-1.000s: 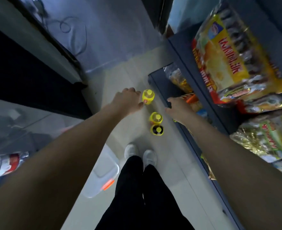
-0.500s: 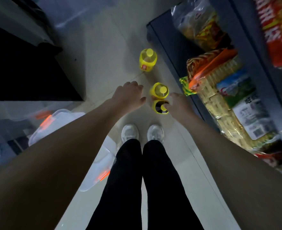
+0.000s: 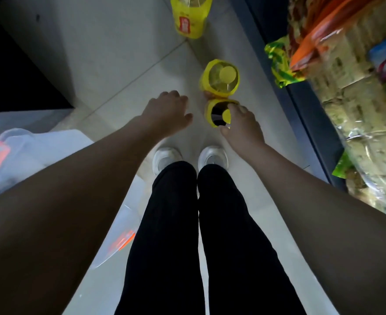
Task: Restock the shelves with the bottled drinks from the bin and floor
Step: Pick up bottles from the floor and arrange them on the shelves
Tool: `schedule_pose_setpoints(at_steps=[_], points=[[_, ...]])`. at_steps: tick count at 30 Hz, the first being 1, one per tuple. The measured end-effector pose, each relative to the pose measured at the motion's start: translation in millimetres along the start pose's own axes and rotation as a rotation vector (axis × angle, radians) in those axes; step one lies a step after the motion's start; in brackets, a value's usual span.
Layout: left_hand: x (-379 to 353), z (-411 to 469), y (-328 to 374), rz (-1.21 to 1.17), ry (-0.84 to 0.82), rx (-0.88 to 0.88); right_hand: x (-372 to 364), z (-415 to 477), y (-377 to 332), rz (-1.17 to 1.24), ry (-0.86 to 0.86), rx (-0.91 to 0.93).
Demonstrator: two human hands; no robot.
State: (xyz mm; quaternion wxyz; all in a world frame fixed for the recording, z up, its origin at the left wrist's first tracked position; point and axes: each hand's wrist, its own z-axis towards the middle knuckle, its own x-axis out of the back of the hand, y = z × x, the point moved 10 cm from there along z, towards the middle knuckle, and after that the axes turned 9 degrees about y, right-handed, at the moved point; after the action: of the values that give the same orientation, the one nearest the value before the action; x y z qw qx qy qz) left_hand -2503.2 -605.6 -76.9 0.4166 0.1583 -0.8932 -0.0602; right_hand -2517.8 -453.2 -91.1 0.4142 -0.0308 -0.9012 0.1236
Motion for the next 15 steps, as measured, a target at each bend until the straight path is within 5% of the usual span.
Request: schedule_pose_setpoints(at_steps=[8,15], points=[[-45.7,21.4,-9.6,0.001,-0.047,-0.027,-10.3,21.0,10.7,0.058,0.195,-0.006],[-50.0,17.9,-14.8,-0.004,-0.072,-0.004,-6.3,22.1,16.1,0.032,0.184,0.023]])
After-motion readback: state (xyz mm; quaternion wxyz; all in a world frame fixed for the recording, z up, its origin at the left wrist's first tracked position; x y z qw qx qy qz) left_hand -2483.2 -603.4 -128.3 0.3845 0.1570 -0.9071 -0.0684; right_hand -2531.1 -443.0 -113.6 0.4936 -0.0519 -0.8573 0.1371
